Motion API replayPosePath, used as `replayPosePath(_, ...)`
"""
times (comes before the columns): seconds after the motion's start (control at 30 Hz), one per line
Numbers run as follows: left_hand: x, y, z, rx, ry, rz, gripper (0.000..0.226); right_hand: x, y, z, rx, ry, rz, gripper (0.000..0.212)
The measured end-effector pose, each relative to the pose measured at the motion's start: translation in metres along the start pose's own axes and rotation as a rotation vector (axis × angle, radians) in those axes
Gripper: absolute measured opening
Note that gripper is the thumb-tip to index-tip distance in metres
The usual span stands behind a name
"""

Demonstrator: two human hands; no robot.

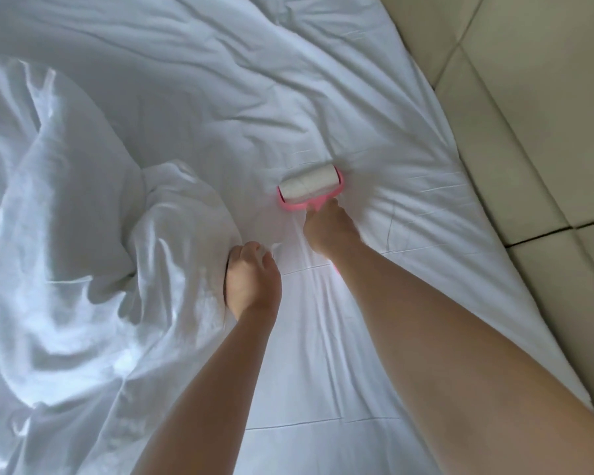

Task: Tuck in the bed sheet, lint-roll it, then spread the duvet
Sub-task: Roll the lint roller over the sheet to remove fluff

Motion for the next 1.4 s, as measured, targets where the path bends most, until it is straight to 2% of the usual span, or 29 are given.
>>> replayPosePath(0.2,-0.010,-0.004,-0.002,-0.010,-0.031,0.035,0.016,-0.026,0.023,0.003,0.018,-0.018,0.018,0.047)
replayPosePath(0.53,-0.062,0.008,-0.042,-0.056,-0.126,0.071,0.020,-0.148,0.096,-0.003,-0.109,-0.039,0.051,0.042)
replayPosePath(0.73,-0.088,0.027,-0.056,-0.091,-0.181,0.101,0.023,-0.179,0.116,-0.030,-0.040,0.066,0.122,0.043)
replayPosePath(0.83,-0.094,0.038,-0.049,-0.112,-0.192,0.130,0.021,-0.177,0.136,-0.036,-0.023,0.087,0.209,0.043)
replayPosePath(1.0,-0.094,0.047,-0.022,-0.101,-0.230,0.140,0.021,-0.157,0.147,-0.024,0.012,0.026,0.261,0.044)
replayPosePath(1.4,-0.021,0.067,0.032,-0.106,-0.237,0.070,0.014,-0.013,0.090,-0.045,0.135,0.060,0.253,0.051)
Point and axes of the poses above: each hand's wrist, its own x-axis towards the middle knuckle, its own z-axis out of the palm, y = z × x, the point moved 6 cm from there along x, towards the middle knuckle, and after that the axes turned 4 degrees about y, right-handed, at the moved point
